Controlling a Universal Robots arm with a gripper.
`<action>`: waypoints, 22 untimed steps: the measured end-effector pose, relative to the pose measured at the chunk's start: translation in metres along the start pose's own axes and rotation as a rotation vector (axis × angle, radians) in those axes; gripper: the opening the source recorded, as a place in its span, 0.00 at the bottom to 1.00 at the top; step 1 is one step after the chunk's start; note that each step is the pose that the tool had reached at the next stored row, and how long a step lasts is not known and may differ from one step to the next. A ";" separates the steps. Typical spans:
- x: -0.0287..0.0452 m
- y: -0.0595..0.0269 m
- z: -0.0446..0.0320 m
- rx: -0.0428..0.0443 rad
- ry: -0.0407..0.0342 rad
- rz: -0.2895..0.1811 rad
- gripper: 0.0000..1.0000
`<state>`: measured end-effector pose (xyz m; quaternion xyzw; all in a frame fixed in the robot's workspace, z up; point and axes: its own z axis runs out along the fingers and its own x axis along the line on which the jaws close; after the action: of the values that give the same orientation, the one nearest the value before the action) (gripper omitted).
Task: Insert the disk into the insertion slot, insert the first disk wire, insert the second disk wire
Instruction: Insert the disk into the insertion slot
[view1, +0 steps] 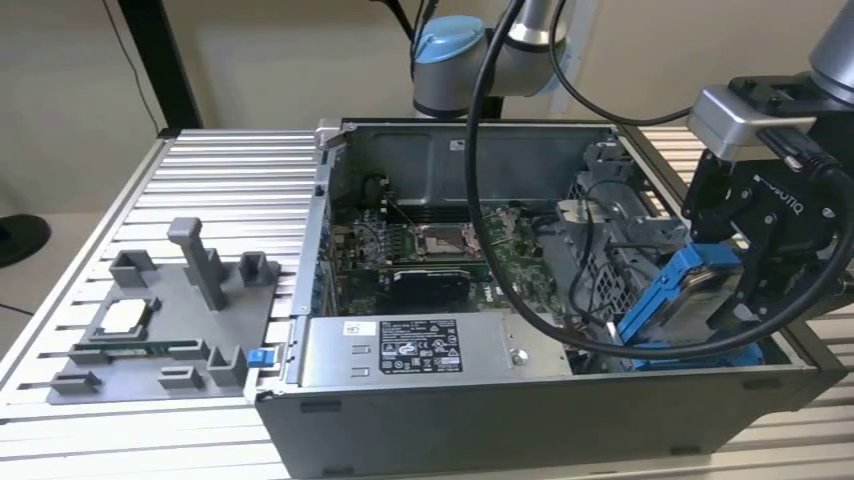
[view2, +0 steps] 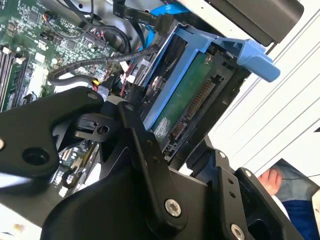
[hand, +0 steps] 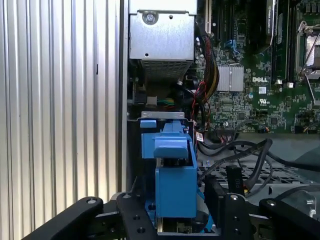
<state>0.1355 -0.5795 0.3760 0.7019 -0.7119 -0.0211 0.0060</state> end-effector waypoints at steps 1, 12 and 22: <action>0.0000 0.0000 0.0000 0.0000 0.0000 0.000 1.00; 0.0000 0.0000 0.0002 0.0000 -0.0003 0.000 0.00; -0.0044 0.0006 0.0002 0.0051 -0.0225 -0.001 0.00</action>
<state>0.1349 -0.5751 0.3759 0.7018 -0.7118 -0.0272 -0.0038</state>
